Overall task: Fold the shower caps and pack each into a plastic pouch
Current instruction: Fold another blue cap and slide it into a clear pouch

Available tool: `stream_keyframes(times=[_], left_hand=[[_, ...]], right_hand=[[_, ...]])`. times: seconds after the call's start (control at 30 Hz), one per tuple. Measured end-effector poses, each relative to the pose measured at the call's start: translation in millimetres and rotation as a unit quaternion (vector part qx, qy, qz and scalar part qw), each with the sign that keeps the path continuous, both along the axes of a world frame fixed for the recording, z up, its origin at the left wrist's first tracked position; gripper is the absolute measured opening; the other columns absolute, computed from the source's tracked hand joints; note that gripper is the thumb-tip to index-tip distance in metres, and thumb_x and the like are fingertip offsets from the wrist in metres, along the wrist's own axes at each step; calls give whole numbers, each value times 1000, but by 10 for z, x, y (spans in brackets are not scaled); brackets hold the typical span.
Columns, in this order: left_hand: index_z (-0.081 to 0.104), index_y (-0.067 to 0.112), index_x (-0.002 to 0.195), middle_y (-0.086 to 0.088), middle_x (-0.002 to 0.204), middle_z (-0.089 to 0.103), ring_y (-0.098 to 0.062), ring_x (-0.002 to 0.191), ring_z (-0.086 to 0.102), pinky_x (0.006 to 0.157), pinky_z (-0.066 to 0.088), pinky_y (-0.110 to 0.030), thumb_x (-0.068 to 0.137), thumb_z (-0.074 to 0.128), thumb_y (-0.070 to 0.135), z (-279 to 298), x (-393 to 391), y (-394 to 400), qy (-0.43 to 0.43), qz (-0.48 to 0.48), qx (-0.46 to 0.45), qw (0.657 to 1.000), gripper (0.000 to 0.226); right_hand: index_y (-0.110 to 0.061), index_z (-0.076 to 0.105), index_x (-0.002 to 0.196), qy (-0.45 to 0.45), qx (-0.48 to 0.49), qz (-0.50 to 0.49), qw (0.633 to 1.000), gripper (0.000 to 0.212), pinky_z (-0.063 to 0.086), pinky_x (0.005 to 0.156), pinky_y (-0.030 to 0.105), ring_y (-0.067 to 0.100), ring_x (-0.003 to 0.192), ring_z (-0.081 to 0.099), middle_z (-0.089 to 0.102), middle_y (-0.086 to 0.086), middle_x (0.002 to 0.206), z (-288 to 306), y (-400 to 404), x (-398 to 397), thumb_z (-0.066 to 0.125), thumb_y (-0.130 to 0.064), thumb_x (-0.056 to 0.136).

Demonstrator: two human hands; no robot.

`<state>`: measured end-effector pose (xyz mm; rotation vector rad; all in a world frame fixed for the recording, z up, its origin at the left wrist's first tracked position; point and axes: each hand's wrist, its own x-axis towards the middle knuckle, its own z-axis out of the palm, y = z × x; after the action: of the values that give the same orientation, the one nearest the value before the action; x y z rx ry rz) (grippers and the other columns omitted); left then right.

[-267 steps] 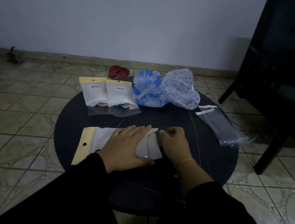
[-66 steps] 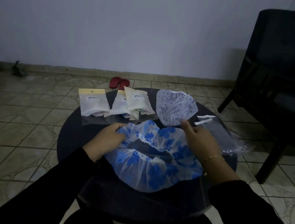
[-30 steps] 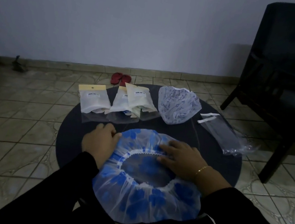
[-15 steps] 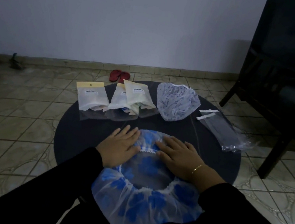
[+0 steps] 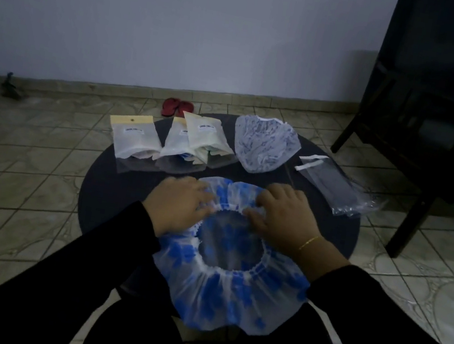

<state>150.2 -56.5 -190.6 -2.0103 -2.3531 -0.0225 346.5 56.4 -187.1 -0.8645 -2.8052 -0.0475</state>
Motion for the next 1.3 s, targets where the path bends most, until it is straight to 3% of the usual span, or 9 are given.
stream_keyframes(times=[0.2, 0.33, 0.43, 0.63, 0.77, 0.9, 1.03, 1.17, 1.3], left_hand=[[-8, 38, 149, 4, 159, -13, -21, 146, -11, 116, -3, -39, 79, 7, 76, -367, 85, -33, -70, 75, -120, 988, 81], [4, 33, 151, 4, 159, -10, -18, 146, -9, 117, -2, -38, 87, 19, 70, -267, -8, -21, -130, 78, -96, 984, 75], [39, 27, 143, -2, 156, 24, -21, 142, 24, 114, 22, -40, 89, 38, 64, -168, -178, -55, -174, 130, 36, 975, 65], [62, 15, 80, -7, 90, 61, -22, 77, 59, 62, 39, -31, 84, 31, 75, -46, -366, -153, -200, 278, 27, 939, 67], [61, 13, 80, -7, 85, 58, -24, 80, 58, 70, 42, -33, 87, 21, 73, 2, -277, -150, -219, 304, 9, 927, 73], [34, 11, 97, -17, 109, 51, -38, 102, 53, 82, 43, -41, 100, 32, 30, -14, -123, -179, -254, 291, 51, 921, 19], [51, 15, 118, -14, 119, 55, -30, 103, 56, 83, 44, -37, 86, 32, 70, -113, -141, -212, -282, 340, 5, 897, 67], [42, 15, 65, -8, 66, 52, -16, 54, 46, 49, 29, -29, 82, 46, 71, -198, -168, -223, -274, 313, 55, 907, 59], [46, 18, 68, 1, 65, 48, -18, 61, 49, 51, 30, -30, 84, 49, 66, -201, -257, -242, -183, 380, 111, 900, 51]], right_hand=[[-34, 9, 149, -137, -159, 20, 978, 57, 3, 118, 41, 15, 146, -4, 0, -5, 159, -281, 56, -8, 19, -54, 98], [-37, 14, 148, -141, -169, 3, 975, 53, 10, 116, 41, 15, 146, 5, 7, -7, 159, -204, 59, -17, 18, -54, 98], [-40, 32, 141, -143, -137, -25, 980, 52, 24, 108, 44, 22, 136, 27, 31, -1, 148, -90, 47, -6, 25, -60, 94], [-20, 62, 86, -147, -34, -59, 987, 54, 31, 97, 40, 21, 97, 59, 64, 3, 99, 115, -28, -24, 29, -62, 92], [-22, 59, 109, -20, 12, -10, 1000, 37, 37, 96, 34, 19, 112, 48, 55, 2, 118, 8, -54, -114, 39, -49, 94], [-29, 25, 146, -45, -99, 59, 992, 53, 9, 116, 35, 17, 145, 8, 14, -4, 158, -184, -32, -172, 36, -46, 97], [-37, 9, 149, -97, -177, 3, 979, 58, 1, 116, 39, 18, 146, -3, 0, -5, 159, -307, 42, -181, 23, -56, 96], [-40, 8, 148, -101, -181, -22, 978, 59, 1, 117, 41, 18, 146, -2, 1, -6, 159, -323, 51, -190, 22, -61, 94], [-43, 10, 147, -91, -195, -40, 976, 61, 2, 117, 41, 18, 146, -2, 2, -8, 159, -319, 54, -165, 24, -65, 92]])
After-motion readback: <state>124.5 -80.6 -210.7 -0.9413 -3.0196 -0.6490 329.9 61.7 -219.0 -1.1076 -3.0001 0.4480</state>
